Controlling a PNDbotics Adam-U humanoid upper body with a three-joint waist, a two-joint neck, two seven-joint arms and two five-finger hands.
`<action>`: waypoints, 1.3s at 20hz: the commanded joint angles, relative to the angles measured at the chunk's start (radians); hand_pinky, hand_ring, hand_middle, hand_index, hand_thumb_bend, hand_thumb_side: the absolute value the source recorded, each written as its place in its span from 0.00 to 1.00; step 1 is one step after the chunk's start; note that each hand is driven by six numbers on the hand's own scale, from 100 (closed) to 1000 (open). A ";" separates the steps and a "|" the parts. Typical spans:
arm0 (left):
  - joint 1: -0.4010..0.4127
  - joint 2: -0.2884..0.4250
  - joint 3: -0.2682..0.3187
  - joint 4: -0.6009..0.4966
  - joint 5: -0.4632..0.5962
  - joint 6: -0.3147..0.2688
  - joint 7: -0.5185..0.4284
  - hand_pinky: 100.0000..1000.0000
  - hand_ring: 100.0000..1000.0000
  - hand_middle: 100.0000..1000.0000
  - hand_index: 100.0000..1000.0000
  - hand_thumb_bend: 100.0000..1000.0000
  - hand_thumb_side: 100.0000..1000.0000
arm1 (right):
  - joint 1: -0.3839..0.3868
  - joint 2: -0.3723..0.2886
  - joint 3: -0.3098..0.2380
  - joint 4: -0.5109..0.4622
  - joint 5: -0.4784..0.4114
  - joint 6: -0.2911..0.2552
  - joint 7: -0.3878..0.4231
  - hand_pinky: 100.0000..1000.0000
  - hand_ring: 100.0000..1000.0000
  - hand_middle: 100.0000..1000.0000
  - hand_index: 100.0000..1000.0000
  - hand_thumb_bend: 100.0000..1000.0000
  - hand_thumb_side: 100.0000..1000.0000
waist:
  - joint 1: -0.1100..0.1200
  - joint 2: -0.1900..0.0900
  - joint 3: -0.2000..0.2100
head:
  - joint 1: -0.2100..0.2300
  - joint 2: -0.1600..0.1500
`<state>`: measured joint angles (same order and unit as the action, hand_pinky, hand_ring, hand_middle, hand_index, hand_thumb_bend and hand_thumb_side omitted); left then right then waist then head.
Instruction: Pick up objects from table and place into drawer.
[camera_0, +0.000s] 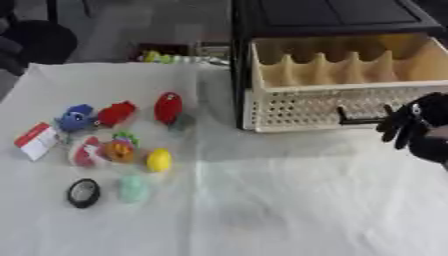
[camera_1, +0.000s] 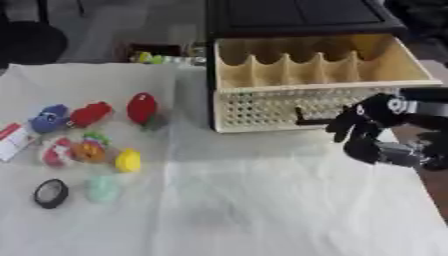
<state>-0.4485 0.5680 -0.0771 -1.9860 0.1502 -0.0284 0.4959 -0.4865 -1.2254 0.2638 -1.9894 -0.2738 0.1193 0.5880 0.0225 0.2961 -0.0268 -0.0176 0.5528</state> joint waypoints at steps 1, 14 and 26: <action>-0.006 0.007 0.006 -0.014 0.005 0.004 -0.005 0.29 0.44 0.47 0.77 0.00 0.92 | -0.033 -0.003 0.023 -0.011 -0.020 0.053 0.027 0.66 0.70 0.73 0.89 0.22 0.83 | -0.002 -0.020 0.002 | -0.007 -0.001; 0.004 -0.026 0.008 -0.014 -0.005 0.018 -0.006 0.28 0.45 0.47 0.77 0.00 0.93 | -0.098 0.060 0.095 -0.011 0.014 0.231 0.075 0.68 0.73 0.78 0.91 0.20 0.83 | 0.002 -0.013 0.015 | -0.020 -0.010; 0.016 -0.050 0.009 -0.014 -0.016 0.026 -0.001 0.28 0.45 0.47 0.77 0.00 0.94 | -0.128 0.085 0.100 -0.011 0.080 0.297 0.070 0.67 0.73 0.78 0.90 0.21 0.83 | 0.003 -0.006 0.022 | -0.032 -0.016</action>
<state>-0.4262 0.5081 -0.0774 -1.9860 0.1368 -0.0045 0.4939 -0.5993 -1.1228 0.3766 -1.9894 -0.2035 0.4091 0.6605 0.0277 0.3058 -0.0055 -0.0470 0.5472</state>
